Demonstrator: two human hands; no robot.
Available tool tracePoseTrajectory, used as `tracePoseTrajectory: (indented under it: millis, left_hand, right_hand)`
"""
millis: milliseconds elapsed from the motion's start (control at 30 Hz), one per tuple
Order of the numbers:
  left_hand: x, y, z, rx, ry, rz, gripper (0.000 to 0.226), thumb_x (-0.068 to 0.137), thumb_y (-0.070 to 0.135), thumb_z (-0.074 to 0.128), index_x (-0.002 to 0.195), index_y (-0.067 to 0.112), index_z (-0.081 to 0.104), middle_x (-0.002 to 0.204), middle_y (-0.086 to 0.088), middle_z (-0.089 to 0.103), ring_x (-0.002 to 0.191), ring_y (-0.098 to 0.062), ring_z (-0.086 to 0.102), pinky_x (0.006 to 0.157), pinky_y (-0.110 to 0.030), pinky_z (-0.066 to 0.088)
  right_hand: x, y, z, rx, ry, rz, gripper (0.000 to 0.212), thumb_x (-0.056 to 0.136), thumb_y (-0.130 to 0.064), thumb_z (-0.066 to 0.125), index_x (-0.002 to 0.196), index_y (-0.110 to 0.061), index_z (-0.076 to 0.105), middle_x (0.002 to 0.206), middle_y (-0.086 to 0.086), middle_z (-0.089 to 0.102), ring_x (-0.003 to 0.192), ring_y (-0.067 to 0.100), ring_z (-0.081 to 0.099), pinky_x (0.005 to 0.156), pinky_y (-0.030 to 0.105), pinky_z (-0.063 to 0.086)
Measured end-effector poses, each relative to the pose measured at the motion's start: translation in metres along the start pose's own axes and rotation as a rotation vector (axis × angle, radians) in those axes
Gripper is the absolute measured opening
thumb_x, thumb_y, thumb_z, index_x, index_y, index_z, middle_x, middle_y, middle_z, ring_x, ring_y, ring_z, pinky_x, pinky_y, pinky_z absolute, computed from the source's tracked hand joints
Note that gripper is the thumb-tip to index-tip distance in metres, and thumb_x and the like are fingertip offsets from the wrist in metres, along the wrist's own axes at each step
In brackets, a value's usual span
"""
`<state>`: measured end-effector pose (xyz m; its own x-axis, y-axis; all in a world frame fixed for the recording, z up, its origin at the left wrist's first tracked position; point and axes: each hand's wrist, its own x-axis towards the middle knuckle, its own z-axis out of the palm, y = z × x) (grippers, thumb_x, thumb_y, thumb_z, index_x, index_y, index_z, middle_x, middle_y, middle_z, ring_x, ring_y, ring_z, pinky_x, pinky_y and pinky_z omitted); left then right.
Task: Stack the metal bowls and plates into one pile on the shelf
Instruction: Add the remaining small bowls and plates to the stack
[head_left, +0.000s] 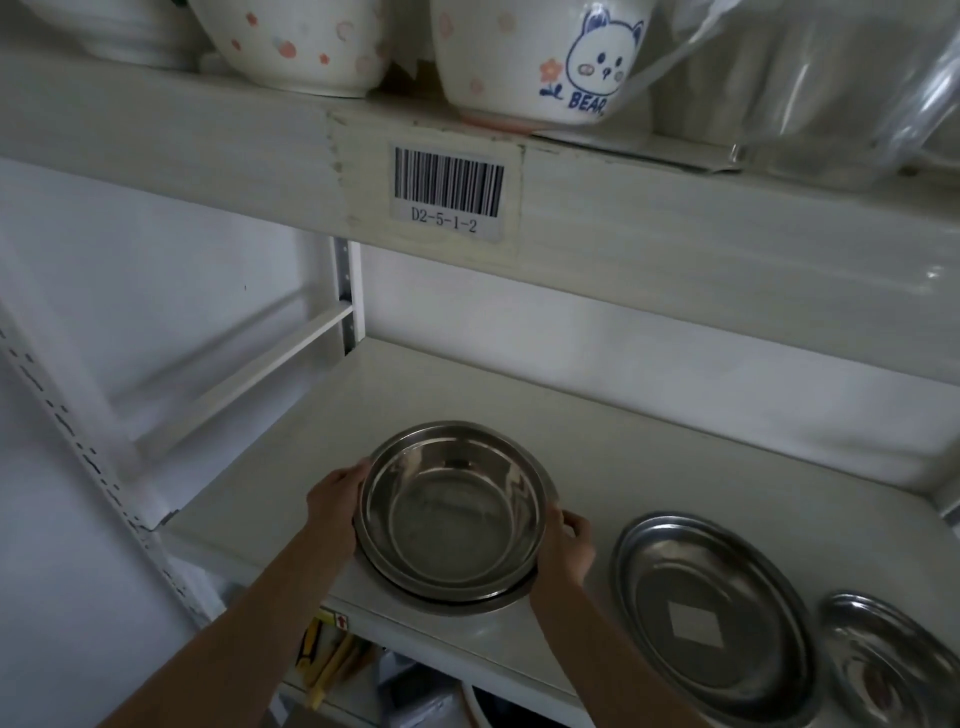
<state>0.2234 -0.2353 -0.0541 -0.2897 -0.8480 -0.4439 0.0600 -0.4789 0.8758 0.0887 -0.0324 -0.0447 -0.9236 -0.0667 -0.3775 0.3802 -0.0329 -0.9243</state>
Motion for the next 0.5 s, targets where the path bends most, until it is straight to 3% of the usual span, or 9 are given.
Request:
tracePoseTrajectory:
  millis: [200,367,433,500]
  left_hand:
    - [-0.003,-0.004,-0.001,0.079,-0.013,-0.024,0.036,0.085,0.029,0.069,0.103,-0.002,0.068,0.097,-0.022,0.069,0.078,-0.031,0.063,0.073,-0.035,0.053]
    - [-0.018,-0.006,0.001,0.147,0.023,0.036,0.031,0.086,0.025,0.068,0.097,-0.004,0.068,0.084,-0.019,0.066,0.066,-0.027,0.059,0.057,-0.025,0.047]
    - [-0.019,-0.008,0.002,0.212,0.054,0.093,0.03,0.085,0.026,0.069,0.094,-0.002,0.069,0.087,-0.018,0.069,0.07,-0.027,0.062,0.06,-0.027,0.051]
    - [-0.019,-0.009,0.001,0.286,0.084,0.152,0.027,0.082,0.029,0.07,0.092,0.004,0.071,0.093,-0.016,0.071,0.082,-0.03,0.066,0.075,-0.038,0.057]
  right_hand:
    - [-0.012,0.004,-0.015,0.053,0.012,0.007,0.02,0.09,-0.027,0.066,0.093,-0.008,0.063,0.077,0.007,0.062,0.067,0.019,0.055,0.056,0.026,0.044]
    - [-0.016,0.006,-0.02,0.056,0.0,0.034,0.024,0.09,-0.032,0.066,0.096,-0.009,0.065,0.087,0.011,0.067,0.075,0.024,0.06,0.068,0.033,0.051]
    - [-0.018,0.007,-0.022,0.058,-0.007,0.038,0.024,0.09,-0.033,0.065,0.098,-0.01,0.066,0.089,0.011,0.068,0.077,0.024,0.062,0.066,0.03,0.05]
    - [-0.02,0.008,-0.025,0.053,-0.018,0.044,0.027,0.09,-0.034,0.064,0.1,-0.009,0.067,0.091,0.011,0.069,0.079,0.024,0.062,0.065,0.029,0.049]
